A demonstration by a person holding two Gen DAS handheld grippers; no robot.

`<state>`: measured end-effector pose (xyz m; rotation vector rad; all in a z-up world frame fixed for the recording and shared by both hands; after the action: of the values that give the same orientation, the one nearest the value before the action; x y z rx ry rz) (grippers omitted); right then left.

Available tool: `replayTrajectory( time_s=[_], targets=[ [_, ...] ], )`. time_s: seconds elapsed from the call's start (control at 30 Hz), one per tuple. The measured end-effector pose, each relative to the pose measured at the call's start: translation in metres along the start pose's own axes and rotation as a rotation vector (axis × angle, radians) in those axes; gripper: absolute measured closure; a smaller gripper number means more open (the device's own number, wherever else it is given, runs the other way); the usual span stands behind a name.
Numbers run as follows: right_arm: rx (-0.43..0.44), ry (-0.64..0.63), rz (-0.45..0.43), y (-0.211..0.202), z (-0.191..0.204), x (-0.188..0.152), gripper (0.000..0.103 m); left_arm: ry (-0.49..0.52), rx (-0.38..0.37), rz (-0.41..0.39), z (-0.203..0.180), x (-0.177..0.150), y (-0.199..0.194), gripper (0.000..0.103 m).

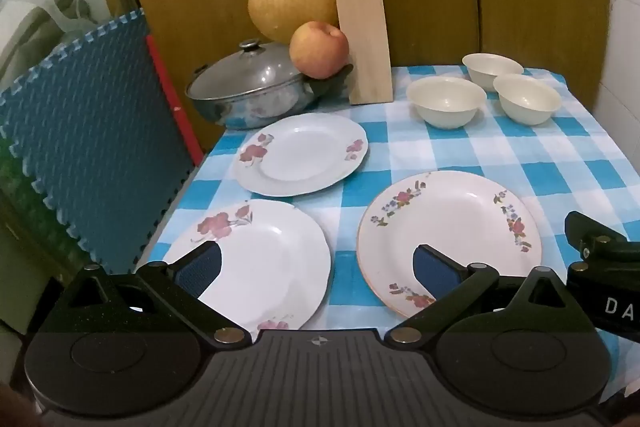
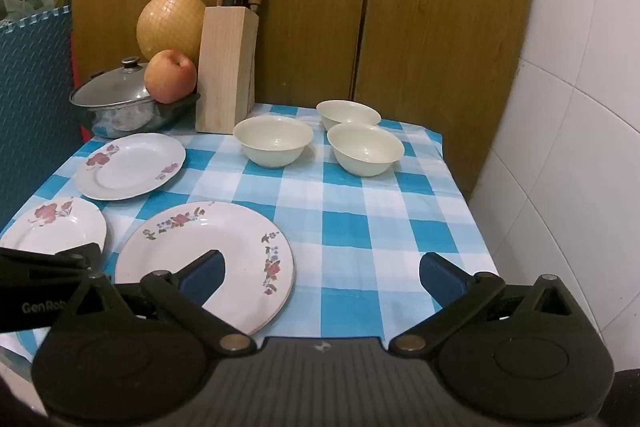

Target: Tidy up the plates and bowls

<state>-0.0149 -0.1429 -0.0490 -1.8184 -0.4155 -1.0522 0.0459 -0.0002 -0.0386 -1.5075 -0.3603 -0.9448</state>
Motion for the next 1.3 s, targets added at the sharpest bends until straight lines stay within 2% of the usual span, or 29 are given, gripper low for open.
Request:
replayTrajectory(
  time_s=[1.3],
  targets=[
    [0.004, -0.013, 0.013, 0.0010, 0.0022, -0.0043, 0.004, -0.005, 0.010, 0.026, 0.0025, -0.0054, 0.0031, 0.000]
  ],
)
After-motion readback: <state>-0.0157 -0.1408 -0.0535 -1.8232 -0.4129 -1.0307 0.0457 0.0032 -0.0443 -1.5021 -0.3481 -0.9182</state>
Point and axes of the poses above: each gripper's, at about its wrist camera, not at the fingertips, and y roughly the way its jaws point, z to its left, x to its top, the point moved 6 cm from there along y, roughly the way its jaws point, and after that the axes turned 11 degrees about -x, right-handed, at the moved point
